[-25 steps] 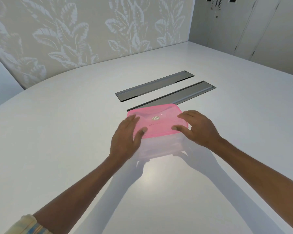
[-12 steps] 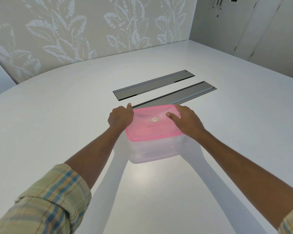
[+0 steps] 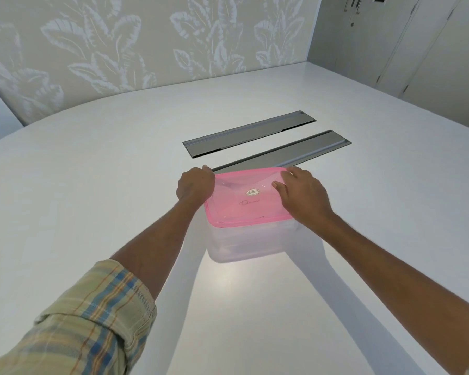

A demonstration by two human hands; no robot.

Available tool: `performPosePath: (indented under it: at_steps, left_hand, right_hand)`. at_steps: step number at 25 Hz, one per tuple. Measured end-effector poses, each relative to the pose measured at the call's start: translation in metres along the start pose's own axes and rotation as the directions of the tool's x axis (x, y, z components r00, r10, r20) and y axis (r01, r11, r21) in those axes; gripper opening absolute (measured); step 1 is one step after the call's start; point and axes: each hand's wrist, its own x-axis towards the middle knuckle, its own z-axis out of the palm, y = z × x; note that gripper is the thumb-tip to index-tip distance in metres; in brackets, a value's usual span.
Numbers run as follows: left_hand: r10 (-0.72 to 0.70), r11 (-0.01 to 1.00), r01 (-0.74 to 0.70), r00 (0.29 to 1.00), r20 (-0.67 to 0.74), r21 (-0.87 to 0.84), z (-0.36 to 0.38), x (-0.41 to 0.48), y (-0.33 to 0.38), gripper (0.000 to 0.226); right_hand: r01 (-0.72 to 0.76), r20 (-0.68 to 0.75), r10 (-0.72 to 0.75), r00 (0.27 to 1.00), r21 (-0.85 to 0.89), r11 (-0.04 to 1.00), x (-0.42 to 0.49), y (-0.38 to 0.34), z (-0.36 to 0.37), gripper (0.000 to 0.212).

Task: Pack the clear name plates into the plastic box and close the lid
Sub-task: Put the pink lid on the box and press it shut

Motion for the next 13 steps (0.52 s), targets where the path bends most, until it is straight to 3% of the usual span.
performPosePath:
  at_steps: [3, 5, 8, 13]
  left_hand:
    - [-0.007, 1.0, 0.007, 1.0, -0.012, 0.003, 0.001, -0.002, 0.002, 0.056]
    - [-0.005, 1.0, 0.005, 1.0, -0.011, -0.009, 0.001, -0.002, 0.0, 0.056]
    - [-0.002, 1.0, 0.002, 1.0, -0.009, -0.027, 0.0, -0.002, -0.002, 0.052]
    - [-0.01, 0.999, 0.01, 1.0, -0.009, -0.036, -0.001, -0.004, 0.0, 0.055]
  right_hand:
    - [0.252, -0.082, -0.244, 0.966, 0.1, 0.963, -0.026, -0.042, 0.001, 0.051]
    - [0.338, -0.101, -0.325, 0.94, 0.152, 0.929, -0.051, -0.078, 0.015, 0.066]
    - [0.421, -0.114, -0.418, 0.901, 0.001, 0.907, -0.071, -0.113, 0.03, 0.088]
    - [0.417, -0.374, -0.432, 0.821, -0.125, 0.9, -0.071, -0.128, 0.046, 0.056]
